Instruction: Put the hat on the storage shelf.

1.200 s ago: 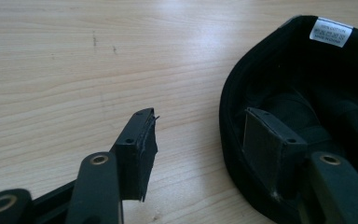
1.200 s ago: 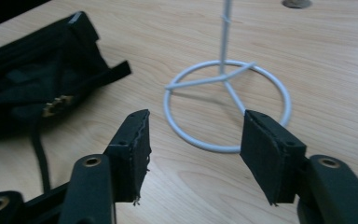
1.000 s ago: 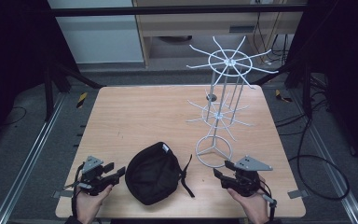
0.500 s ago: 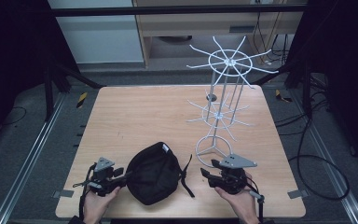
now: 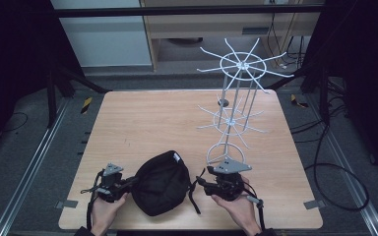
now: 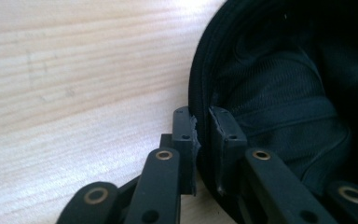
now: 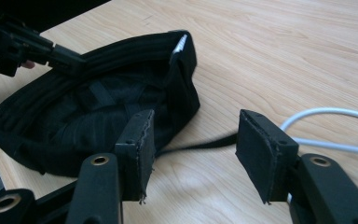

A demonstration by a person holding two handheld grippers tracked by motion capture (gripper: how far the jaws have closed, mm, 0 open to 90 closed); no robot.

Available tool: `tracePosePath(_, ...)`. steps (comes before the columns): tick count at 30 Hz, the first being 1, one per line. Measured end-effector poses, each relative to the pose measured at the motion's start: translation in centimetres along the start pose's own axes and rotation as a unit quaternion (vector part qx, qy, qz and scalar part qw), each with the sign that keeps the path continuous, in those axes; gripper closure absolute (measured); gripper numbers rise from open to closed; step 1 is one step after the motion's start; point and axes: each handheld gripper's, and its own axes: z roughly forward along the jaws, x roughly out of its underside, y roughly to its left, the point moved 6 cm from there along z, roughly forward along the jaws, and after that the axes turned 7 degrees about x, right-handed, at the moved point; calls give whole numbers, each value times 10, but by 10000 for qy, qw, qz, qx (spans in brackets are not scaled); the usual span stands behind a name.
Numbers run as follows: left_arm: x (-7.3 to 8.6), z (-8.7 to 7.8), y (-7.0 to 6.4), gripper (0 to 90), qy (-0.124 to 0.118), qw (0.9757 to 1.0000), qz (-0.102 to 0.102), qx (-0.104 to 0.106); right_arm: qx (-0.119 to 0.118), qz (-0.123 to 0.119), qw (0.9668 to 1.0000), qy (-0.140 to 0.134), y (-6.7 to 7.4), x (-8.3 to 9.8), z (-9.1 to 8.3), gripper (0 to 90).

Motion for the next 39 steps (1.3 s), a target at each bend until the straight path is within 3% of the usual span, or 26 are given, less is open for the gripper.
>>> tracePosePath(4, -7, -5, -4, 820, -297, 9994, 172, -23, -80, 36, 10000, 33, 5, -5, 10, 468)
tracePosePath(11, -14, -8, -10, 824, -495, 9980, 402, -3, -140, 42, 9999, 50, 8, -12, 21, 468)
tracePosePath(20, -21, -12, -20, 825, -765, 9951, 615, 134, -130, 104, 9995, 287, 7, -12, 51, 486)
tracePosePath(27, -23, -13, -25, 824, -879, 9930, 750, 231, -152, 141, 9985, 498, 6, -4, 63, 610)
tracePosePath(31, -23, -13, -24, 820, -917, 9927, 745, 253, -149, 220, 9975, 660, 2, 2, 64, 790)
tracePosePath(37, -22, -11, -23, 810, -880, 9931, 714, 297, -161, 241, 9987, 424, 2, -4, 56, 812)
tracePosePath(39, -21, -11, -22, 806, -858, 9935, 686, 282, -153, 118, 9997, 120, 6, -13, 48, 812)
